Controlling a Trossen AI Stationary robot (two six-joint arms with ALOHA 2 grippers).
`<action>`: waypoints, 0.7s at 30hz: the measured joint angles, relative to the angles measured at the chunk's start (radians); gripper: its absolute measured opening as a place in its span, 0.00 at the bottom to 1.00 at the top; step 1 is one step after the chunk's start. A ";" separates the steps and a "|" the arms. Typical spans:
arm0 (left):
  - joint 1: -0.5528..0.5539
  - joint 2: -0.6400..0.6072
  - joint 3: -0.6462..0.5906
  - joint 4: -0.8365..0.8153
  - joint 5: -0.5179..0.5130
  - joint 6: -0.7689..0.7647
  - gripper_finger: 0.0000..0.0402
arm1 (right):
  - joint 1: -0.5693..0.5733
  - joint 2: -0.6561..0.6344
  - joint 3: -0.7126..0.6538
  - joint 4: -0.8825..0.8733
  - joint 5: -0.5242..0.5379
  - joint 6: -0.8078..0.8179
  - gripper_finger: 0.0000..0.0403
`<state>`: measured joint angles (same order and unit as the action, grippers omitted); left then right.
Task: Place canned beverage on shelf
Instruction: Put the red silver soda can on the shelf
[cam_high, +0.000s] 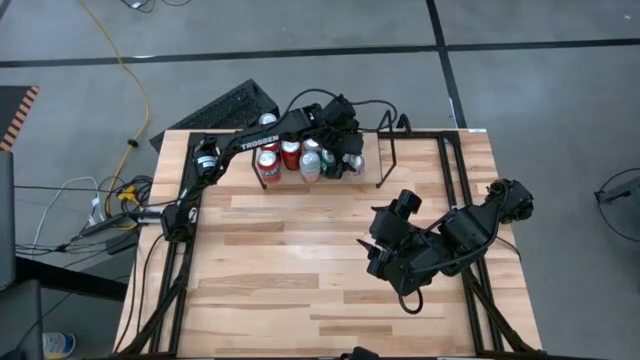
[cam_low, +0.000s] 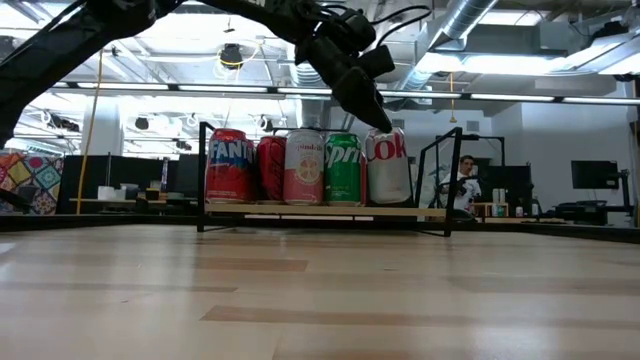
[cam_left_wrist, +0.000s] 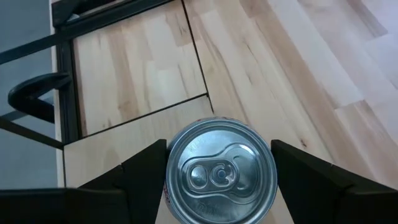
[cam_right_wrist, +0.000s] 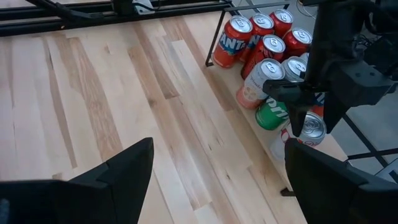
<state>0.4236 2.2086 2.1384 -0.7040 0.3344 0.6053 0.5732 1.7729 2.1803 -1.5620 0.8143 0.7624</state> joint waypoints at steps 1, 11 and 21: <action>0.000 0.000 0.000 0.000 0.000 0.000 0.64 | 0.000 0.000 0.000 0.000 0.000 0.000 0.84; -0.001 0.000 0.001 0.012 -0.022 0.002 0.80 | 0.002 0.000 0.000 0.000 -0.005 0.023 0.84; -0.026 -0.066 0.142 -0.121 -0.034 -0.013 0.81 | 0.010 0.000 0.000 -0.009 0.000 -0.016 0.84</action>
<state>0.3973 2.1423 2.2805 -0.8254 0.3003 0.5924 0.5834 1.7729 2.1803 -1.5705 0.8144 0.7466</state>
